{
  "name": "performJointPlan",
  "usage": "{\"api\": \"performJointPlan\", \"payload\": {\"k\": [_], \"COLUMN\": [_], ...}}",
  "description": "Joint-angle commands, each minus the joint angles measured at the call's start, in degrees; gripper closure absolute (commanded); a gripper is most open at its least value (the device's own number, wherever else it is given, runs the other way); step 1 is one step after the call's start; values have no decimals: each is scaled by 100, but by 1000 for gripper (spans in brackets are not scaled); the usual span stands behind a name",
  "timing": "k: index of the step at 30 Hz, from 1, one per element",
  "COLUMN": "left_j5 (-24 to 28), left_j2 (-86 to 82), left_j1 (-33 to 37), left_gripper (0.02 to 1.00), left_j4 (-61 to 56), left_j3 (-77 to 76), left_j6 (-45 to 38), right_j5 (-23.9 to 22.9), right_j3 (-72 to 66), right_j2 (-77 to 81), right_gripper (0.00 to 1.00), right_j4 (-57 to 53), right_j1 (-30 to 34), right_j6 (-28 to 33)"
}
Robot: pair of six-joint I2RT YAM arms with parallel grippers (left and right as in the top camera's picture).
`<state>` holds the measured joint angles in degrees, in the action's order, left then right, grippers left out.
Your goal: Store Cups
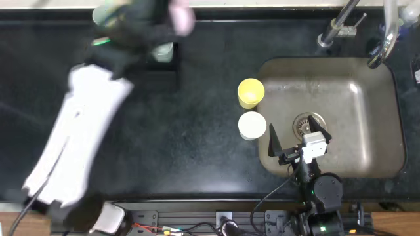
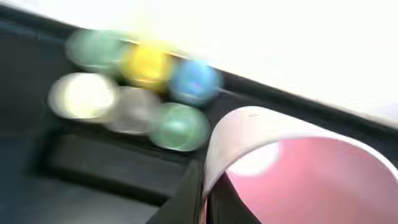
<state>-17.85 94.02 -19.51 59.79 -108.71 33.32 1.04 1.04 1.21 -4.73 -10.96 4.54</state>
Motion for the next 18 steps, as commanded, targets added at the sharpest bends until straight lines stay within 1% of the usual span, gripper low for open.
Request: {"api": "performJointPlan", "payload": {"k": [1, 5, 9, 12, 15, 18], "left_j5": [-118, -63, -50, -92, -133, -63], "left_j2": [-415, -730, -772, -772, -763, -671], "left_j1": [750, 1491, 1825, 1969, 2120, 2260], "left_gripper": [982, 985, 985, 982, 982, 985], "left_j4": [44, 70, 166, 162, 90, -44], "left_j3": [997, 1644, 2103, 2476, 2809, 2986], "left_j6": [236, 1386, 2992, 3985, 4583, 4710], "right_j5": [-50, -50, -50, -50, -50, -50], "right_j3": [-76, -76, -76, -76, -76, -76], "right_j2": [-59, -59, -59, -59, -59, -59], "right_gripper": [3, 5, 3, 5, 3, 5], "right_j4": [28, 28, 28, 28, 28, 28], "right_j1": [9, 7, 9, 9, 9, 9], "right_j6": [20, 20, 20, 20, 20, 20]}}
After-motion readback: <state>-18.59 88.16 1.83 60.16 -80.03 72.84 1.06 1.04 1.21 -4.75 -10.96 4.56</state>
